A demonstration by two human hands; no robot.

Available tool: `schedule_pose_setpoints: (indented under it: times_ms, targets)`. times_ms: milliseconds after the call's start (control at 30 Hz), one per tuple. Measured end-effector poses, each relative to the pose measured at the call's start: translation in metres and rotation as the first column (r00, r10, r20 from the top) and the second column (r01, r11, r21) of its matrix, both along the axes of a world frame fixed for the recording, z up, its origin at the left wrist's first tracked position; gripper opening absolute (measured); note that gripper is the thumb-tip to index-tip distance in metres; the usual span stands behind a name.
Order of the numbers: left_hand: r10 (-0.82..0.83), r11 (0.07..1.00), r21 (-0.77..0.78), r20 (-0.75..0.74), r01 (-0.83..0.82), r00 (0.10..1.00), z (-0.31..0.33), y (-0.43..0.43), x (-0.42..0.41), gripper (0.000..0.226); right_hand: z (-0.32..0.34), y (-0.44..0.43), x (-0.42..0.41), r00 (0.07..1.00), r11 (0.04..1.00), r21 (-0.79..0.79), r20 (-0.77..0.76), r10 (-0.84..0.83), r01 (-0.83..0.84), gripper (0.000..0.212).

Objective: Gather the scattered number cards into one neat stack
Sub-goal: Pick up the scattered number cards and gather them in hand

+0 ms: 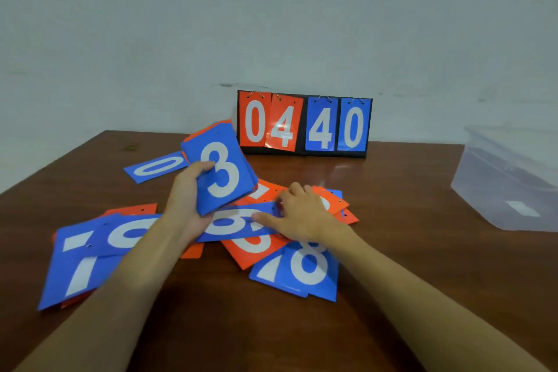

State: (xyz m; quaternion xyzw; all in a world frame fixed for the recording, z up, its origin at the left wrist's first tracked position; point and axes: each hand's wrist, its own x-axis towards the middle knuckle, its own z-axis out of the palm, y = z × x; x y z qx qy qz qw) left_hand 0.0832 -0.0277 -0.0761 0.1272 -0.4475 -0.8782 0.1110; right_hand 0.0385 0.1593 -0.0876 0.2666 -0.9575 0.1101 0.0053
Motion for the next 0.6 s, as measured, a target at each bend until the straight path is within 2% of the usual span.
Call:
schedule_pose_setpoints:
  times_ms: [67,167,267,333,433,500,600]
  targets:
    - [0.033,0.999,-0.008,0.010,-0.033,0.999,0.000,-0.001,-0.001,0.025,0.002,-0.008,0.000,1.000,0.997,0.072,0.001,-0.025,0.025,0.080]
    - [0.090,0.995,-0.043,0.038,-0.088,0.995,-0.001,-0.001,-0.001,0.036,0.007,-0.012,-0.005,0.990,0.997,0.017,0.123,-0.074,0.072,0.078]
    - [0.134,0.986,-0.104,0.023,-0.131,0.991,-0.002,-0.001,-0.001,0.026,0.011,-0.001,-0.009,0.955,0.980,-0.133,0.276,-0.105,0.146,0.070]
    - [0.182,0.969,-0.171,0.017,-0.176,0.983,0.000,0.000,0.000,0.021,0.014,0.014,-0.011,0.965,0.947,-0.280,0.246,-0.085,0.155,0.050]
    - [0.257,0.909,-0.330,-0.039,-0.256,0.966,-0.002,0.005,0.003,0.027,0.023,0.042,-0.016,0.969,0.863,-0.499,0.244,0.049,0.082,0.022]
    - [0.257,0.867,-0.423,-0.074,-0.263,0.964,-0.001,0.009,0.005,0.025,0.035,0.057,-0.015,0.934,0.821,-0.570,0.308,0.184,0.027,0.025]
    - [0.213,0.834,-0.511,-0.053,-0.209,0.976,0.003,0.011,0.008,0.024,0.056,0.069,-0.014,0.914,0.826,-0.561,0.307,0.266,-0.052,0.037]
